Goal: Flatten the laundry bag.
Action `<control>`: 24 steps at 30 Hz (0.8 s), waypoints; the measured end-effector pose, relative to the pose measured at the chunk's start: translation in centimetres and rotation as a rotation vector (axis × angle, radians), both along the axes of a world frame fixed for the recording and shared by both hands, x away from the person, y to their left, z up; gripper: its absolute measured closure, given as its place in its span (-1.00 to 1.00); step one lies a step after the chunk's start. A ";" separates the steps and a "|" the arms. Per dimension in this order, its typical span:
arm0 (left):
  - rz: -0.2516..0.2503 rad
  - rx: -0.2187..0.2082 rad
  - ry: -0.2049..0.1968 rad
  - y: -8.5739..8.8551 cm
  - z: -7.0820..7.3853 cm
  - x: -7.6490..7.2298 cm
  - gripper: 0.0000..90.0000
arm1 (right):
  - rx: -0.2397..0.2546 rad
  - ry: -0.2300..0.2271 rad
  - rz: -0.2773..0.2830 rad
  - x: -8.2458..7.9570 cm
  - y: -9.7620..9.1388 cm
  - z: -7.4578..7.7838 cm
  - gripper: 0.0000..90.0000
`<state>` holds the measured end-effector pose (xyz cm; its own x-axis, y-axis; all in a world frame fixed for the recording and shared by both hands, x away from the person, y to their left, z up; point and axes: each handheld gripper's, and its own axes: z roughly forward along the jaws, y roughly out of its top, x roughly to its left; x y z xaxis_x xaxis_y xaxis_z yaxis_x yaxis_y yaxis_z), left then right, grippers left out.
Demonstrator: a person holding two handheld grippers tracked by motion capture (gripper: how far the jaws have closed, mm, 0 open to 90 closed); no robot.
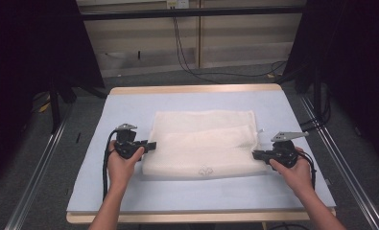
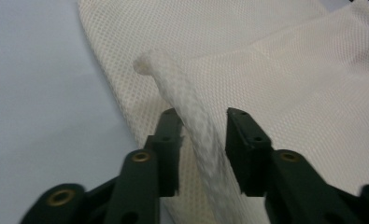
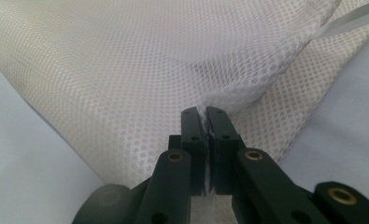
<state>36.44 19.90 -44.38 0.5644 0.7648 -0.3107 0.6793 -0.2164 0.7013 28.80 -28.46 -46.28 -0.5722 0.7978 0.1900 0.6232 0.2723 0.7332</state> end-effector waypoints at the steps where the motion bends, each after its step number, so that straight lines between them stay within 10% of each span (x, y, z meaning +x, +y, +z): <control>1: 0.005 -0.008 0.000 -0.1 0.0 0.4 0.33 | -0.004 -0.002 0.004 0.1 0.0 -0.1 0.92; 5: 0.036 -0.027 -0.005 -0.3 -0.2 1.7 0.10 | -0.003 0.004 0.009 0.2 0.0 -0.2 0.92; 8: 0.049 -0.036 -0.005 -0.6 -0.1 2.4 0.30 | 0.006 0.013 0.007 0.4 -0.1 -0.3 0.90; 9: 0.041 -0.048 0.000 -0.7 0.0 2.5 0.76 | 0.024 0.012 -0.004 0.6 -0.3 -0.3 0.79; 10: 0.029 -0.040 0.005 -0.8 0.1 2.6 0.80 | 0.040 0.002 -0.023 0.6 -0.4 -0.2 0.66; 16: -0.036 -0.037 0.016 -1.4 0.8 1.9 0.87 | 0.088 -0.028 -0.098 1.7 -0.7 0.9 0.11; 24: -0.080 -0.067 -0.002 -1.2 1.6 1.2 0.87 | 0.086 0.008 -0.149 4.8 0.6 1.8 -0.08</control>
<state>37.64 18.73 -42.82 0.6236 0.6947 -0.3585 0.6601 -0.2223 0.7175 33.64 -27.89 -44.52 -0.4468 0.8544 0.2653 0.6582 0.1130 0.7444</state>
